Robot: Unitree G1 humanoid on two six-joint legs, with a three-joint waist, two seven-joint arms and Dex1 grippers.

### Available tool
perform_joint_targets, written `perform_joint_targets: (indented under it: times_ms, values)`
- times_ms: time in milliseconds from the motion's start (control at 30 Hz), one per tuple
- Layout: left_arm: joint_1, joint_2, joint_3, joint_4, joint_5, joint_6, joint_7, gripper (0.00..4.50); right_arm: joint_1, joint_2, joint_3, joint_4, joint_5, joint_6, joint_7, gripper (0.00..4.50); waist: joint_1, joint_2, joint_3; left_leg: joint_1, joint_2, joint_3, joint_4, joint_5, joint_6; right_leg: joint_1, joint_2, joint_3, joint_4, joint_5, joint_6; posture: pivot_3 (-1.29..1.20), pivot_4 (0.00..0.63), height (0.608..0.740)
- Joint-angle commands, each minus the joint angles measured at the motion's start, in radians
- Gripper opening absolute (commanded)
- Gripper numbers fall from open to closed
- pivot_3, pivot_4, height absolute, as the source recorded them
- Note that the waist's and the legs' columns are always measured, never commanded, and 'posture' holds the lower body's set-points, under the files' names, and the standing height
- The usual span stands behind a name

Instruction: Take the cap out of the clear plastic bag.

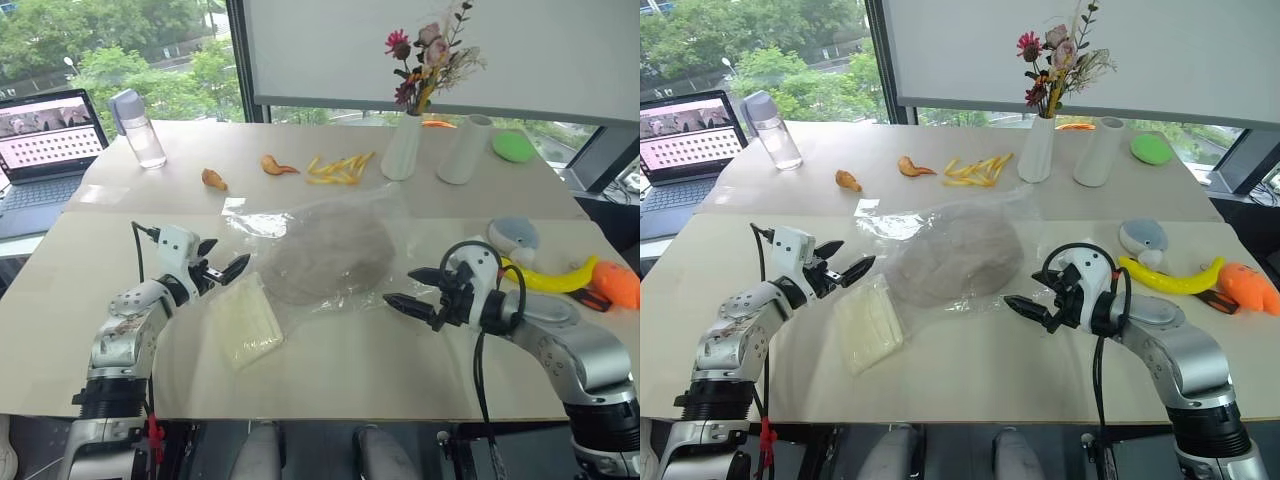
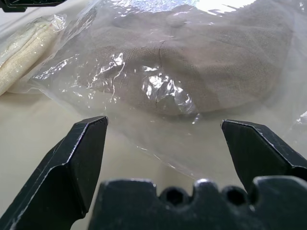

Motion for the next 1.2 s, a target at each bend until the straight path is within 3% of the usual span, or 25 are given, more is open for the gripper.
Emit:
perform_joint_targets:
  times_ms: [33,133,300,600,767,967,1200]
  values:
    - [-0.046,0.012,0.016,0.016,-0.014,-0.032,-0.042,4.37,0.0,-0.029,-0.015,-0.013,-0.034,-0.04,0.002,4.5,0.0,0.0,0.0,0.0,0.0,0.0,0.0,0.0,0.0,0.0,0.0,0.0,0.0,0.0,0.0,0.0,0.15,0.74]
    - [-0.079,0.034,0.023,0.066,-0.046,-0.035,-0.135,4.37,-0.013,-0.063,-0.02,-0.035,-0.06,-0.051,0.006,4.5,0.002,0.0,0.0,0.0,0.0,0.0,0.0,0.0,0.0,0.0,0.0,0.0,0.0,0.0,0.0,0.0,0.15,0.74]
    - [-0.079,0.111,-0.017,0.072,-0.035,-0.014,-0.264,4.37,-0.162,-0.075,0.02,-0.067,-0.039,-0.046,0.062,4.5,-0.013,0.0,0.0,0.0,0.0,0.0,0.0,0.0,0.0,-0.001,0.001,0.0,0.0,0.0,-0.001,0.0,0.15,0.74]
    - [0.005,0.172,0.061,-0.106,-0.121,-0.015,-0.355,4.37,-0.319,-0.037,0.152,-0.097,0.006,0.0,0.175,4.5,-0.009,-0.001,0.001,-0.001,0.003,0.0,-0.001,0.0,0.0,-0.001,0.002,0.0,0.0,0.004,-0.007,0.0,0.15,0.74]
    - [0.14,0.376,0.049,-0.305,-0.197,0.13,-0.534,4.37,-0.348,-0.063,0.231,-0.085,0.001,-0.059,0.334,4.5,-0.012,-0.001,0.001,-0.001,0.003,0.002,-0.001,0.0,0.0,-0.002,0.001,0.0,-0.001,0.0,-0.014,0.0,0.15,0.74]
    - [0.226,0.452,0.112,-0.458,-0.285,0.22,-0.55,4.37,-0.358,-0.08,0.233,-0.04,-0.02,-0.125,0.436,4.5,-0.01,-0.001,0.001,0.0,0.008,0.002,-0.001,-0.002,-0.003,-0.003,0.004,-0.002,0.0,-0.003,-0.013,0.0,0.15,0.74]
    - [0.283,0.418,-0.042,-0.498,-0.1,0.168,-0.425,4.37,-0.377,-0.067,0.242,0.016,-0.055,-0.184,0.473,4.5,-0.004,-0.001,0.002,0.001,0.009,0.003,-0.001,-0.003,-0.004,-0.003,0.006,-0.001,0.0,-0.003,-0.013,0.0,0.15,0.74]
